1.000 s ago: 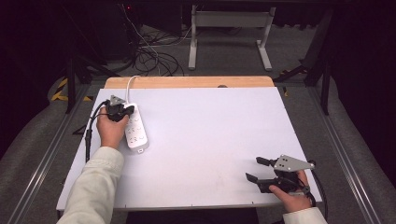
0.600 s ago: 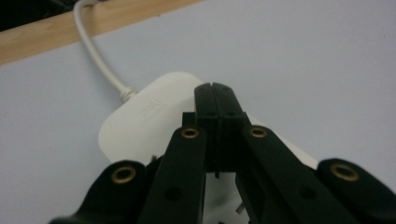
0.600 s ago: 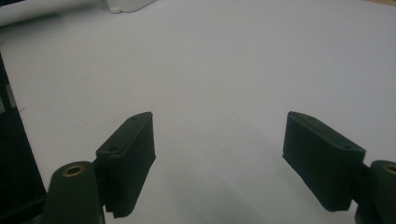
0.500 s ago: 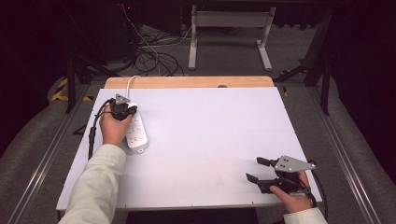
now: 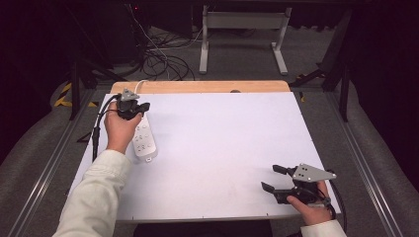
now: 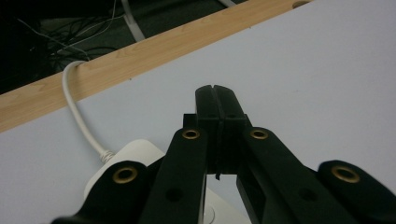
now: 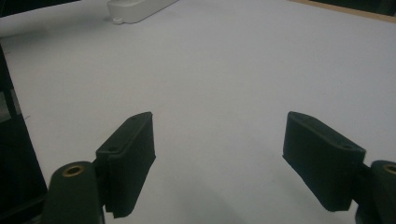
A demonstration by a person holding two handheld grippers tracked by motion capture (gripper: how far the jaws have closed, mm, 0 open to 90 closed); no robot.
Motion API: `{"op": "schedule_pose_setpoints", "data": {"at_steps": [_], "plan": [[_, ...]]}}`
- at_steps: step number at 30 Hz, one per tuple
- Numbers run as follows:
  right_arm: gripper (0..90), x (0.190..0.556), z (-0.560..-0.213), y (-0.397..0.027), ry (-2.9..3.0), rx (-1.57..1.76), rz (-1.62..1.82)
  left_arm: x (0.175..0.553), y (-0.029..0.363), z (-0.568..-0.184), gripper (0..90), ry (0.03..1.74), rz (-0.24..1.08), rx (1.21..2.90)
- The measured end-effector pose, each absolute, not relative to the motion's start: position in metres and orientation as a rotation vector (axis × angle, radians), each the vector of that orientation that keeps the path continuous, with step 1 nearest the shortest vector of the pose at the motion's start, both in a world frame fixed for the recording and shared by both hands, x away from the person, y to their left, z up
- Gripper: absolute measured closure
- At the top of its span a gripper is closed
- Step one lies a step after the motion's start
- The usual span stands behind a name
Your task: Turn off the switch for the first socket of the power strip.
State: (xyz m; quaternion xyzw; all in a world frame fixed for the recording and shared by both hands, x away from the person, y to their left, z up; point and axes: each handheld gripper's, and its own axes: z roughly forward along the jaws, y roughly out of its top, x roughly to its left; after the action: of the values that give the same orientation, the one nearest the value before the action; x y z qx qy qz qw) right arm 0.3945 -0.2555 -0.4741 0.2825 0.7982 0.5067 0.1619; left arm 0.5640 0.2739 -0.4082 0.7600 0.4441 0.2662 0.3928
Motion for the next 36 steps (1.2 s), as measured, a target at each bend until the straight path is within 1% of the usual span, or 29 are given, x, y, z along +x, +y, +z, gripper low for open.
{"op": "schedule_pose_setpoints", "data": {"at_steps": [5, 18, 19, 22, 25, 26, 29, 30, 31, 32, 33, 35, 36], "plan": [[25.5, 0.395, -0.474, -0.255, 2.275, 0.812, 1.446, 0.556, 0.280, -0.393, 90.0, 1.117, 0.696, 1.909], [25.4, 0.396, -0.473, -0.257, 2.264, 0.820, 1.448, 0.533, 0.283, -0.372, 89.9, 1.054, 0.668, 1.867], [25.3, 0.395, -0.472, -0.257, 2.260, 0.821, 1.450, 0.530, 0.283, -0.370, 81.2, 1.042, 0.667, 1.859], [25.3, 0.395, -0.472, -0.257, 2.259, 0.819, 1.452, 0.523, 0.282, -0.365, 78.6, 1.000, 0.671, 1.863], [25.2, 0.395, -0.472, -0.256, 2.260, 0.815, 1.449, 0.513, 0.278, -0.358, 69.3, 0.963, 0.656, 1.845], [25.2, 0.395, -0.472, -0.256, 2.260, 0.815, 1.449, 0.509, 0.278, -0.355, 69.3, 0.947, 0.658, 1.841], [25.2, 0.395, -0.471, -0.256, 2.259, 0.814, 1.448, 0.498, 0.274, -0.350, 58.9, 0.920, 0.635, 1.826], [25.2, 0.395, -0.471, -0.256, 2.258, 0.814, 1.448, 0.495, 0.272, -0.348, 54.7, 0.912, 0.627, 1.826], [25.1, 0.394, -0.471, -0.256, 2.258, 0.814, 1.447, 0.492, 0.270, -0.348, 48.7, 0.899, 0.622, 1.824], [25.1, 0.394, -0.471, -0.256, 2.258, 0.813, 1.447, 0.488, 0.269, -0.347, 46.2, 0.888, 0.614, 1.821], [25.1, 0.394, -0.471, -0.256, 2.258, 0.813, 1.447, 0.484, 0.267, -0.346, 46.2, 0.875, 0.604, 1.822], [25.0, 0.394, -0.471, -0.256, 2.258, 0.810, 1.446, 0.477, 0.264, -0.346, 41.1, 0.846, 0.592, 1.815], [24.9, 0.394, -0.471, -0.256, 2.257, 0.812, 1.448, 0.473, 0.261, -0.347, 34.4, 0.837, 0.582, 1.808]]}}
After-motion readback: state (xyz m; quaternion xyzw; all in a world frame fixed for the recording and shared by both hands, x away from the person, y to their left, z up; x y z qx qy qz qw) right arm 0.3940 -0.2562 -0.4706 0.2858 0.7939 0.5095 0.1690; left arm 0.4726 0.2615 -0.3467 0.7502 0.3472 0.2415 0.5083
